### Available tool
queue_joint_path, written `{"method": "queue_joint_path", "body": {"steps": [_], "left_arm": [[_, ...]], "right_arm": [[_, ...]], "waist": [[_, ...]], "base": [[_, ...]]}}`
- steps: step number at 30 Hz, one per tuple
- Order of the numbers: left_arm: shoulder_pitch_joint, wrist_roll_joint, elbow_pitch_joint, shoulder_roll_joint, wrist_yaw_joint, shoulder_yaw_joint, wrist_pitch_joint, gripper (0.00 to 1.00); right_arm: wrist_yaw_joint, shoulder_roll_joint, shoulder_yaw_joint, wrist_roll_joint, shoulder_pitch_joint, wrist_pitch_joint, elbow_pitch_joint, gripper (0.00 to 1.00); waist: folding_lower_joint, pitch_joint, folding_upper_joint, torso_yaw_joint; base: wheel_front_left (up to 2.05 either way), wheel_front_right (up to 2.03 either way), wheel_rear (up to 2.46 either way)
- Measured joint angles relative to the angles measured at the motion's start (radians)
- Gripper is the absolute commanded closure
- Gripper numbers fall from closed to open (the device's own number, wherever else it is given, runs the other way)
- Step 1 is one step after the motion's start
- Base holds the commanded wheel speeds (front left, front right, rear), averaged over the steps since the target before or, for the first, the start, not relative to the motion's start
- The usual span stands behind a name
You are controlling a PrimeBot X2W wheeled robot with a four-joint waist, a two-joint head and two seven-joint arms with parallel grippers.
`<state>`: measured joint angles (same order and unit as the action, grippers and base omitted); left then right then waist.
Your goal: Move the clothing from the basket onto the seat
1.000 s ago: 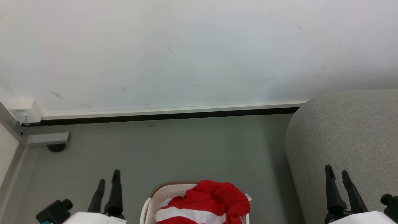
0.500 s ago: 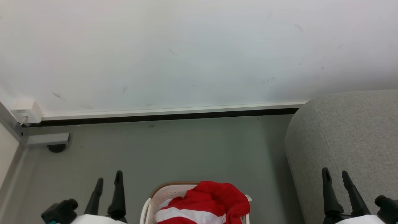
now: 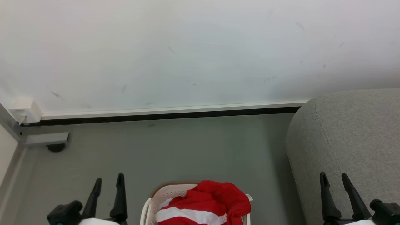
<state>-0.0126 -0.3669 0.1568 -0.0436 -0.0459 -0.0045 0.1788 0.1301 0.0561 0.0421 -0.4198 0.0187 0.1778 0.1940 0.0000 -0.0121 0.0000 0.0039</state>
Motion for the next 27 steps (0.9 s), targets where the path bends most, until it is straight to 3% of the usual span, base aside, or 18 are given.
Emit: {"method": "queue_joint_path", "body": {"steps": [27], "left_arm": [[0.020,0.228,0.007,-0.002,-0.002,-0.006,0.054,0.00]], "right_arm": [[0.000,-0.003,0.034,0.150,-0.006,0.058,-0.003,0.00]], "waist": [[0.0000,-0.026,0.0000,-0.032]], "base": [[0.00,0.00,0.00]]}}
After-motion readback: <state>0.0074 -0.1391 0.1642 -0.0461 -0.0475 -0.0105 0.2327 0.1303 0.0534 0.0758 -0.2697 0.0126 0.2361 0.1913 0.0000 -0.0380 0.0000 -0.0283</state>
